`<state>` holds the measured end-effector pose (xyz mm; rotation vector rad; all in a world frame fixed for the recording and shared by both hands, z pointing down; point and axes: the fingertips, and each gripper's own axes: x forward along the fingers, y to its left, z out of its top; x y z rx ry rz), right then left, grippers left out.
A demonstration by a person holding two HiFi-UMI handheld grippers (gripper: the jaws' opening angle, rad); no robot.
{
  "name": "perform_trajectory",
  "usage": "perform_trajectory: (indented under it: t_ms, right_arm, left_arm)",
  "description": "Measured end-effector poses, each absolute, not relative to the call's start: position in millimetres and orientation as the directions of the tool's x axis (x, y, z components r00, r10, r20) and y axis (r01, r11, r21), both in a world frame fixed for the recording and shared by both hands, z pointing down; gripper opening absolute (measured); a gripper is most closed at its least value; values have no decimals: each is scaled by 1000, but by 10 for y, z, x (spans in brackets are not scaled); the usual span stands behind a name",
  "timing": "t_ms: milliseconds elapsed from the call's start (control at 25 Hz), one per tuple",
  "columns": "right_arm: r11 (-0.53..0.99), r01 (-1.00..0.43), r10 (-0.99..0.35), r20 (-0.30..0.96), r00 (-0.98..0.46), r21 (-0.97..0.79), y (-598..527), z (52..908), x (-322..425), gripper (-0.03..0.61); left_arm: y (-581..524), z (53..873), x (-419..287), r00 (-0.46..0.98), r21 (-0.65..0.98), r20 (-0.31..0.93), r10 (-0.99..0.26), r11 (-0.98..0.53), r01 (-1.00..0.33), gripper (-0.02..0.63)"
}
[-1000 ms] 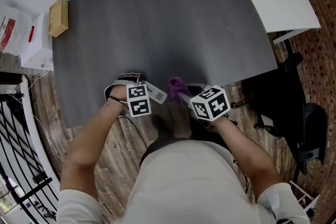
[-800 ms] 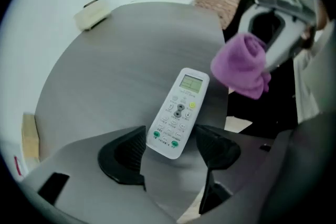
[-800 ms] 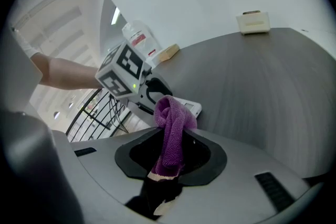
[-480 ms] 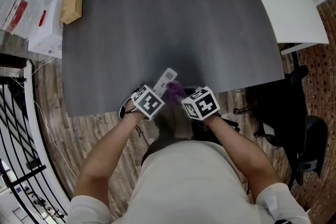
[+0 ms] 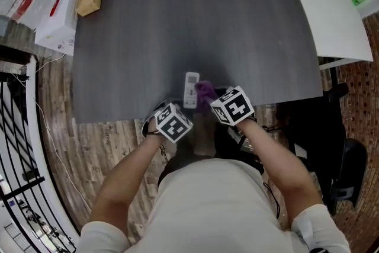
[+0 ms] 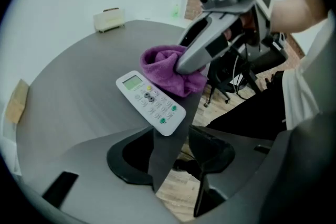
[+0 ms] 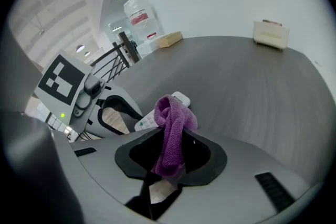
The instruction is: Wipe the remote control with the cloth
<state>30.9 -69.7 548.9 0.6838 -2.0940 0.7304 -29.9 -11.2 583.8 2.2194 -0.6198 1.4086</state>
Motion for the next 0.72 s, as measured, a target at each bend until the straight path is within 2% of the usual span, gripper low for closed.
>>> perform_trajectory:
  t_ms: [160,360,520,720]
  right_arm:
    - [788,-608,-257,847,-466,-95,-1048,5295,256,107]
    - [922,-376,-229,909,-348,89,-1323,5297,-63,107]
    - [971,-209,-173,948,-268,118,-1223,5417,-196,106]
    - [992,-127,-64,954,-293,28,-790,5380,-258,106]
  left_arm:
    - [-185,5840,-349,371,55,900,-229,-784,-618,137]
    - [-169,5845,-260,370,22,889,-269,-782,-623,123]
    - [-164,5886,-195,343,-17,892,-293,-782,-623,121]
    - [-186,5864,-194,337,-11,892,-302,-758,-652,121]
